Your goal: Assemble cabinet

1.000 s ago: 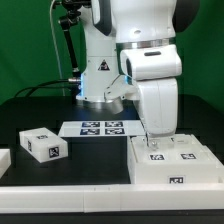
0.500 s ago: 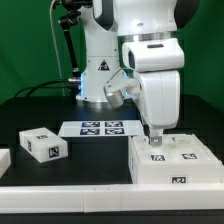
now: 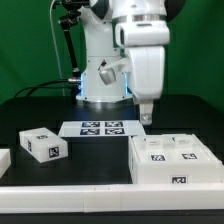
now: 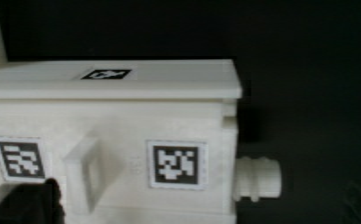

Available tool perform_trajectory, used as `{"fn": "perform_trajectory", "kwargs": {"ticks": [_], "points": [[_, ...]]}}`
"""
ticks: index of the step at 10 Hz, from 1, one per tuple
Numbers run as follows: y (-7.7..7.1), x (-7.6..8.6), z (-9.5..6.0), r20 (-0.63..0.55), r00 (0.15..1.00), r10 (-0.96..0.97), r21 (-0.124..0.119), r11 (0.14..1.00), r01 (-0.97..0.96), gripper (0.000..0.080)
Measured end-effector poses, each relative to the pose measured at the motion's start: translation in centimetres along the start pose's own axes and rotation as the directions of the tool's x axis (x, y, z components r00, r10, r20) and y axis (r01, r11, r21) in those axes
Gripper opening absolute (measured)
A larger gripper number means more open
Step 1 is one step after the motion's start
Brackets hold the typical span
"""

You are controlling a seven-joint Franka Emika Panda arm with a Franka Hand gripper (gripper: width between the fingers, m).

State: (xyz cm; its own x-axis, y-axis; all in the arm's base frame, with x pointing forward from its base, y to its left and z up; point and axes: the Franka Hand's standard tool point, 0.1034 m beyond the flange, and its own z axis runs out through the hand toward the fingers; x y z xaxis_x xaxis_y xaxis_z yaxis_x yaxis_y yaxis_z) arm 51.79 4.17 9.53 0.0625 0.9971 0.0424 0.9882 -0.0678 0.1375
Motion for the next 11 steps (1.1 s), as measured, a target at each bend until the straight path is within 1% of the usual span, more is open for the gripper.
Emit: {"fn": "perform_trajectory", "kwargs": {"ticks": [1,2,3,4,5,6,11], "points": [[-1.7,0.1,-0.3,-0.003,0.997,0.076,-0.015,0.997,-0.076,0.0798],[-3.3,0.5,-0.3,-0.008,0.984,0.178,-0.016,0.984,-0.178,0.0798],[-4.3,1.3,-0.3,-0.022,0.961,0.277,-0.024,0.960,-0.277,0.0796],[-4.8,2.7,-0.3,-0.050,0.941,0.336,-0.041,0.940,-0.338,0.0796],[-5.2,4.0,-0.1,-0.067,0.927,0.370,-0.043,0.927,-0.373,0.0796],[-5.5,4.4,0.1,-0.077,0.929,0.362,-0.045,0.929,-0.366,0.0796],[-5.5,4.3,0.2,-0.076,0.926,0.370,-0.043,0.927,-0.373,0.0796]]}}
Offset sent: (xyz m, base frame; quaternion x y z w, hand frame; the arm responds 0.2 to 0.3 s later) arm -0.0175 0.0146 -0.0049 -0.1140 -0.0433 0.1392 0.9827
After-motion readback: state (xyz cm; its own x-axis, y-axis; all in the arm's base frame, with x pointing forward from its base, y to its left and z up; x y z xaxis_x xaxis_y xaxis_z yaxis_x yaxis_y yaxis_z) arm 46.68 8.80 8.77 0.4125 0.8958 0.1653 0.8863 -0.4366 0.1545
